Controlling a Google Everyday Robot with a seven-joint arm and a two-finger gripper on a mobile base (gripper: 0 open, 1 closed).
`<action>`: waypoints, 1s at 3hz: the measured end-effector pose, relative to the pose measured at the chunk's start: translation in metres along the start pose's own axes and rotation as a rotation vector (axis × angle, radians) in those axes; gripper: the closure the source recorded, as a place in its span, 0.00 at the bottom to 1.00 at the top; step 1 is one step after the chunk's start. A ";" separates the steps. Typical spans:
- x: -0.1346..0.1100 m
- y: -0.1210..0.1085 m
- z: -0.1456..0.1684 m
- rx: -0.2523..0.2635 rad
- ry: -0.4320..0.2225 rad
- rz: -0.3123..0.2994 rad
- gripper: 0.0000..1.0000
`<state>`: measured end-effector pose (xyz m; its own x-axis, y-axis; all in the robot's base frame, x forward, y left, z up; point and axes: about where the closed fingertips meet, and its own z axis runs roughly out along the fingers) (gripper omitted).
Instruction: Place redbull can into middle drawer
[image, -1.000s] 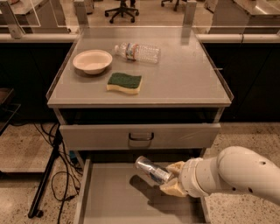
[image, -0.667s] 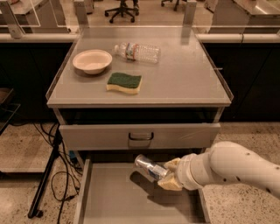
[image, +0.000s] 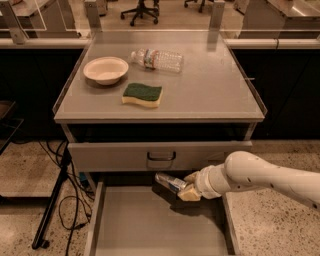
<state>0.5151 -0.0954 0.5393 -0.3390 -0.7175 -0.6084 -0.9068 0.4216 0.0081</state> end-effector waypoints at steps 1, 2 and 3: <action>0.000 0.000 0.000 0.000 0.000 0.000 1.00; 0.001 -0.003 0.007 -0.016 -0.005 0.011 1.00; 0.014 -0.002 0.021 -0.036 -0.036 0.014 1.00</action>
Offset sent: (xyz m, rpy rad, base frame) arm 0.0112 0.0010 -0.0123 0.0281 0.0323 -0.0026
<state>0.5180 -0.0945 0.5141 -0.3429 -0.6910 -0.6364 -0.9107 0.4107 0.0448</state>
